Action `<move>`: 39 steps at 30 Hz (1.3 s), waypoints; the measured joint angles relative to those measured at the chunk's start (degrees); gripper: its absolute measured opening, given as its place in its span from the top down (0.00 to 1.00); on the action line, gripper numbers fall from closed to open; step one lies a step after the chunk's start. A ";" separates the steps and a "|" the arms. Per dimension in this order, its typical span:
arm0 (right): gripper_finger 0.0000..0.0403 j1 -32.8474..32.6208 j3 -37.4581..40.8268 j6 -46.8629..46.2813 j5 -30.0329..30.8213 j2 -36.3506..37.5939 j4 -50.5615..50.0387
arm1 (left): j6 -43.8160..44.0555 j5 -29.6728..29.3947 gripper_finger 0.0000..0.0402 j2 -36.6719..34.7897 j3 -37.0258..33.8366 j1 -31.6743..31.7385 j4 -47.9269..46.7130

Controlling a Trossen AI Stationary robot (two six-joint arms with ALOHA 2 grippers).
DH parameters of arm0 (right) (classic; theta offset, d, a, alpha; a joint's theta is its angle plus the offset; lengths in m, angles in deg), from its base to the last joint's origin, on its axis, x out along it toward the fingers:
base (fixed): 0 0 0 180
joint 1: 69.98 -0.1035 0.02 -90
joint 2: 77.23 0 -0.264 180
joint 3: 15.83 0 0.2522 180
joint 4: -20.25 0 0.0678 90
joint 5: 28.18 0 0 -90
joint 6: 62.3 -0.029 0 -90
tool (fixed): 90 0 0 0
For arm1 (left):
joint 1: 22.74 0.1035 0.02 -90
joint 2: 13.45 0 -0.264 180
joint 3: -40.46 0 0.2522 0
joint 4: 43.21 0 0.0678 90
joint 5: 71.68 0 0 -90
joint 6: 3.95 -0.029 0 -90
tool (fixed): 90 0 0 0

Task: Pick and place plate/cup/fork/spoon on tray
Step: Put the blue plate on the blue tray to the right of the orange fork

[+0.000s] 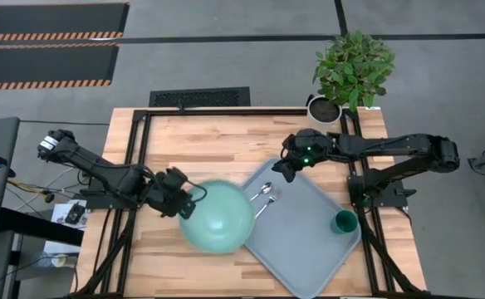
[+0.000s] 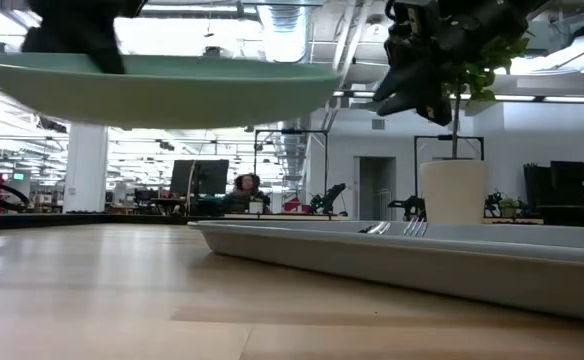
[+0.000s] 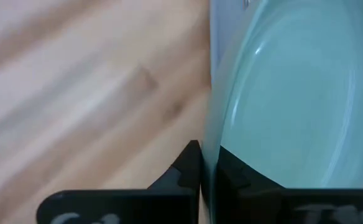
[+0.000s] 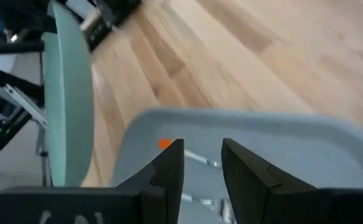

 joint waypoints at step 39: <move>0.64 -3.78 0.00 1.18 29.62 0.17 10.59 | -9.41 -36.02 1.00 -2.42 0.01 18.03 7.42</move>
